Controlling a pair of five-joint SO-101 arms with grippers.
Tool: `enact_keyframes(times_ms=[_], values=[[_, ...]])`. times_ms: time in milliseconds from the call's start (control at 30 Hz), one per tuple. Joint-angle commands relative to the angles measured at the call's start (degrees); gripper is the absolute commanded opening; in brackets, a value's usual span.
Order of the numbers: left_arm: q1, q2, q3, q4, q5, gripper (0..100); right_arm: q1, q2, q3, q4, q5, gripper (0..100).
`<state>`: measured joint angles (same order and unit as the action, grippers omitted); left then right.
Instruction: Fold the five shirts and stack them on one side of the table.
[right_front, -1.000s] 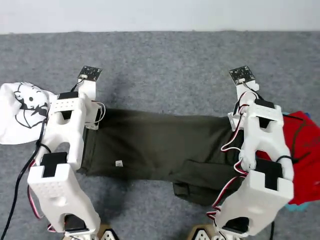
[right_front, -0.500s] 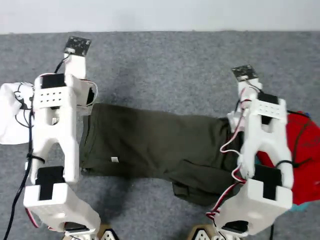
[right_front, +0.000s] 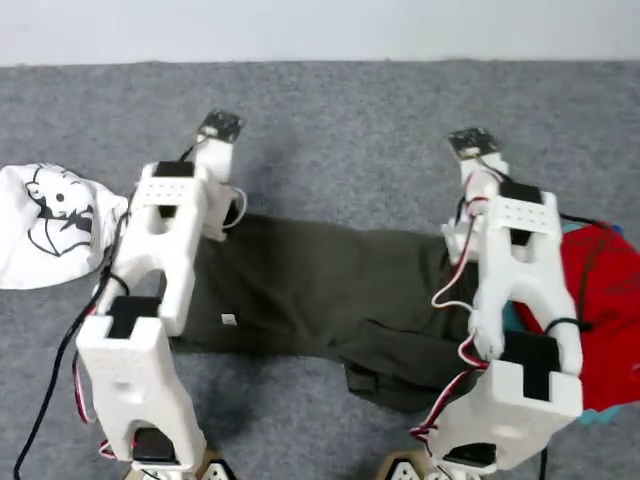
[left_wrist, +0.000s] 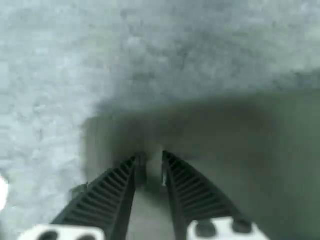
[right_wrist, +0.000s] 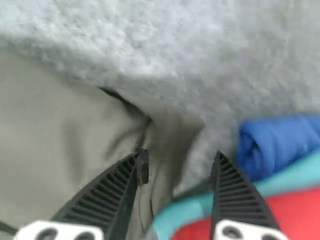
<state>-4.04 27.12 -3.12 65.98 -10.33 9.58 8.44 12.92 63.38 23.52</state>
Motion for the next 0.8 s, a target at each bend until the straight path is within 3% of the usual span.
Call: enact_keyframes(times_ms=[0, 133, 267, 333, 433, 600, 767], values=[[-2.1, -1.3, -5.2, 3.4, 0.6, 6, 1.0, -7.2, -4.1, 6.9, 2.2, 21.3], [-1.5, -4.7, -10.9, 13.6, 3.7, 6, 0.5, -15.2, -4.8, 14.5, 5.8, 21.3], [-1.1, -8.8, -13.8, 22.7, 4.1, 6, -0.7, -21.1, -2.7, 24.2, 16.1, 21.2], [-1.1, -10.1, -14.1, 27.6, 3.7, 6, -2.4, -23.4, 2.0, 27.7, 22.2, 21.2], [-1.2, -10.0, -11.9, 31.8, -0.2, 6, -6.4, -26.2, 13.4, 26.2, 25.4, 20.6], [-1.5, -4.4, -5.3, 27.0, -0.9, 6, -12.1, -29.7, 29.8, 11.8, 25.3, 13.0], [-1.2, 7.0, -6.4, 18.5, -0.8, 6, -13.0, -29.8, 34.1, -0.9, 24.1, 13.9]])
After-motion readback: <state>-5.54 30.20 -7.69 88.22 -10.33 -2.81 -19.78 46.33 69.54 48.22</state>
